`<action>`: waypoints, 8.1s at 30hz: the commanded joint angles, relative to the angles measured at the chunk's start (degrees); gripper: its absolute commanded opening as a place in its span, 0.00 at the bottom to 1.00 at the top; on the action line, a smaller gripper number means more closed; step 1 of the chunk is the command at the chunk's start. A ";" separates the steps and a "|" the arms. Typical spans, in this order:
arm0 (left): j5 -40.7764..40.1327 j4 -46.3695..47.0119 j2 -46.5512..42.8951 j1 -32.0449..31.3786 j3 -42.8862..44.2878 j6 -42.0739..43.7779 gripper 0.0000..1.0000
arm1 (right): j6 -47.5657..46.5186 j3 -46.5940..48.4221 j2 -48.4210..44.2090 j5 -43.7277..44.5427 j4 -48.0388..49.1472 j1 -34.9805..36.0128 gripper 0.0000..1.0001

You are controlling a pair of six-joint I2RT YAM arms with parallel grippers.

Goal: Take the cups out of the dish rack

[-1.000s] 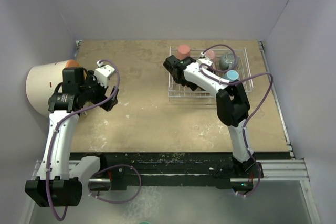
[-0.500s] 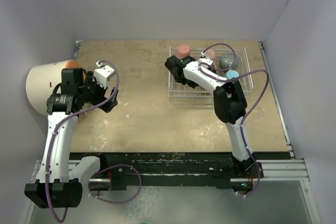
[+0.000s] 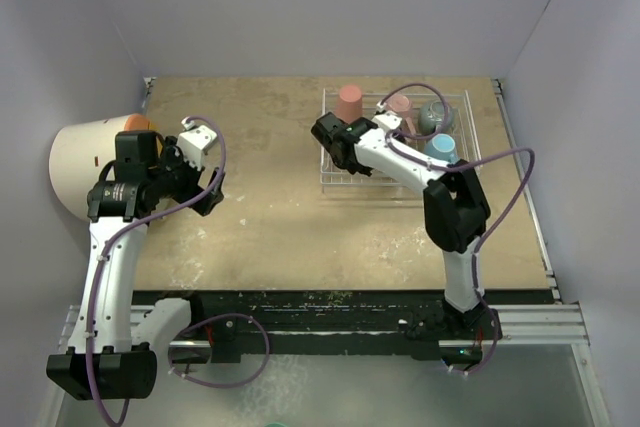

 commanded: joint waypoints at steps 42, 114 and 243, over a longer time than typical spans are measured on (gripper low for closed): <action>32.47 7.85 -25.62 -0.09 -11.56 49.74 0.99 | -10.08 -19.02 -30.72 -76.78 63.57 13.97 0.00; 9.63 3.17 13.03 -0.24 7.46 31.27 0.00 | -36.49 -17.67 -40.23 -50.66 18.91 -3.79 0.93; 22.18 8.35 6.28 -8.35 10.90 25.84 0.99 | -42.70 -12.78 -42.20 -49.04 23.97 -12.51 0.00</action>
